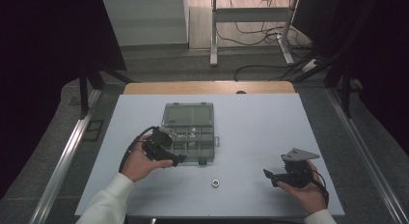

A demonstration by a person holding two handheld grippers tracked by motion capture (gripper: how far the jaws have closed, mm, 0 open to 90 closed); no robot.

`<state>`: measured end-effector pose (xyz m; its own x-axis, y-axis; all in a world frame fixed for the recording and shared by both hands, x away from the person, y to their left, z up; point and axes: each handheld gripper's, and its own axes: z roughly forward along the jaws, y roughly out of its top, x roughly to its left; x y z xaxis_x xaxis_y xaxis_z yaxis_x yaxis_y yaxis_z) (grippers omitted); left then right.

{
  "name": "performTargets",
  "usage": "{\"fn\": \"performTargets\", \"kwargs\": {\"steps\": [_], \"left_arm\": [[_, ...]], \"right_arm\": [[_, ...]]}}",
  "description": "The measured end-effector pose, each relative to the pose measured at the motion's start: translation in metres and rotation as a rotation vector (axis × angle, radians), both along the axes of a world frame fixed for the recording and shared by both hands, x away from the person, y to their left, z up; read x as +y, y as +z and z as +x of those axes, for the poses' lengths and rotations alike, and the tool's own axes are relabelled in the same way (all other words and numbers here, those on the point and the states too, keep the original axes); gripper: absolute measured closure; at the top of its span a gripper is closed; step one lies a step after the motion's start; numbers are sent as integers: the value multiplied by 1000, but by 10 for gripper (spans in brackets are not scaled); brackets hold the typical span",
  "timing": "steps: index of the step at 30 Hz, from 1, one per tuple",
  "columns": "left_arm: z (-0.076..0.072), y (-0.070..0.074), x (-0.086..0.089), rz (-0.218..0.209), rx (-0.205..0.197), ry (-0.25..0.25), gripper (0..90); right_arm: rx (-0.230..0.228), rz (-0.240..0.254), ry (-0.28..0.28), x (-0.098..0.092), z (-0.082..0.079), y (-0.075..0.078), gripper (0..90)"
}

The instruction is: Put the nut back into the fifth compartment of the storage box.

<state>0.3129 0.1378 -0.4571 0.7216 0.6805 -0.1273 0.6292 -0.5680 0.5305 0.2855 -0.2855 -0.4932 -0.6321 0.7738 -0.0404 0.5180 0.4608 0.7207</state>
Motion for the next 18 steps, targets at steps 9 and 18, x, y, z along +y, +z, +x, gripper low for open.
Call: {"fn": "performTargets", "kwargs": {"steps": [9, 18], "left_arm": [[-21, -10, -47, 23, 28, -141, 182], [-29, -19, -84, 73, 64, -179, 199]], "right_arm": [[0, 0, 0, 0, 0, 0, 132], [1, -2, 2, -1, 0, 0, 132]]}}
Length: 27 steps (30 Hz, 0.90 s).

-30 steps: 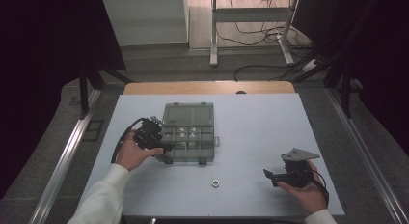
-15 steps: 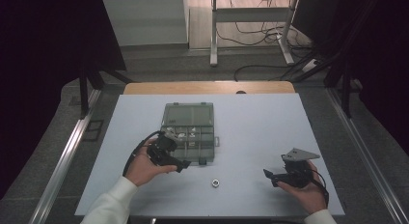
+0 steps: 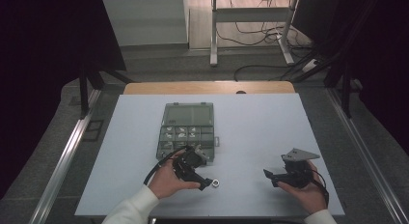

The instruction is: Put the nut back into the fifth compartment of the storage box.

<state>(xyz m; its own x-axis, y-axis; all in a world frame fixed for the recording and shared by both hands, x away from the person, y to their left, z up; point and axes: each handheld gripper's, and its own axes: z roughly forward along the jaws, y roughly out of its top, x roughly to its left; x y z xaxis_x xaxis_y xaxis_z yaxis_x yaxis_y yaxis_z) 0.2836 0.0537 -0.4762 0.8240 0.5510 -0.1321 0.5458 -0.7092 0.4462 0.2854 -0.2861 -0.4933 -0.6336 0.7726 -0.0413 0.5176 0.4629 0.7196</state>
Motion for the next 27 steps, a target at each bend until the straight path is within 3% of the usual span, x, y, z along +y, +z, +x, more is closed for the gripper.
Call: {"fn": "performTargets", "kwargs": {"steps": [17, 22, 27], "left_arm": [[-2, -22, -37, 68, 25, -32, 249], [-4, -25, -42, 98, 11, -42, 318], [-6, -28, -43, 98, 15, -51, 430]], "right_arm": [[-1, -5, 6, 1, 0, -1, 131], [-2, -5, 6, 0, 0, -1, 131], [-2, -6, 6, 0, 0, -1, 131]]}}
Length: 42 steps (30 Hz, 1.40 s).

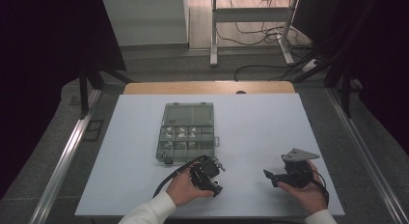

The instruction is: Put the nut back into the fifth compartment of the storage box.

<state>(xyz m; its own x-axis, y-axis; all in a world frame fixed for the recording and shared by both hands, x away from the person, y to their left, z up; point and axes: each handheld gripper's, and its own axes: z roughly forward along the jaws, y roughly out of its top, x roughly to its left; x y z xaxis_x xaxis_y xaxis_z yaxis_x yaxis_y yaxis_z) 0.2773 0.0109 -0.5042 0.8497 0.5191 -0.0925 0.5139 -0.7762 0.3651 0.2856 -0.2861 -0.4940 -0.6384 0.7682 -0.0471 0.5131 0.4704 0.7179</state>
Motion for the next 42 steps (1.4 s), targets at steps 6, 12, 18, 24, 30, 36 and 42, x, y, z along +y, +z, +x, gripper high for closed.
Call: {"fn": "performTargets", "kwargs": {"steps": [6, 12, 18, 24, 30, 36, 42], "left_arm": [[0, -1, -1, 10, -1, -9, 595], [2, -1, -1, 19, 0, -3, 648], [2, -1, -2, 25, -8, -18, 697], [2, 0, -1, 21, -10, -30, 700], [5, 3, 3, -2, 3, -29, 700], [8, 12, 13, -26, -2, -14, 700], [14, 22, 30, -61, -5, 28, 700]], "right_arm": [[0, 0, 0, 1, 0, 0, 131], [1, -3, 1, 1, 0, 0, 131], [0, -2, 2, 1, 0, 0, 131], [0, -2, 1, 1, 0, 0, 131], [0, -7, 1, 0, 0, 0, 131], [0, -9, 0, 1, 0, 0, 131], [-1, -10, 2, 0, 0, 0, 131]]}}
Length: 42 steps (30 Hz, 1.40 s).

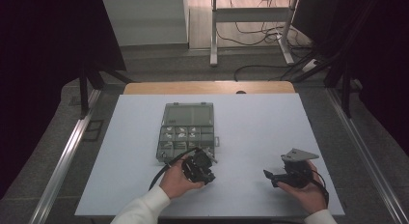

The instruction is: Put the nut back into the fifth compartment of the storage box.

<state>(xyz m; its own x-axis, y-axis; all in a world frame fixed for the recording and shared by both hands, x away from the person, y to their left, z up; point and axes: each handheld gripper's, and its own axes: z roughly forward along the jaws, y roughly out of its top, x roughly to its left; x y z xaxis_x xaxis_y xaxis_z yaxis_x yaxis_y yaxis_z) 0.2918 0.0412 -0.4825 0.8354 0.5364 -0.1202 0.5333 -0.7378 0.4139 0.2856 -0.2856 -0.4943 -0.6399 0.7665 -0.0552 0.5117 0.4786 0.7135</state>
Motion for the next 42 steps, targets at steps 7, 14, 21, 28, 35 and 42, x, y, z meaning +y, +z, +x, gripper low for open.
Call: {"fn": "performTargets", "kwargs": {"steps": [7, 14, 21, 28, 35, 42], "left_arm": [[7, 17, 30, -64, -9, 64, 700], [14, 29, 67, -91, -30, 144, 700], [23, 34, 104, -101, -42, 234, 700], [34, 31, 131, -97, -37, 309, 700], [43, 21, 141, -70, -27, 353, 700], [48, 18, 142, -60, -25, 365, 700]], "right_arm": [[1, -1, -1, 0, 0, 0, 131], [3, -2, -2, 1, 0, 0, 131], [3, -1, -4, 1, 0, 0, 131], [2, -4, -2, 1, 0, 0, 131], [4, -2, -4, 1, 0, 0, 131], [4, -3, -1, 1, 0, -1, 131]]}}
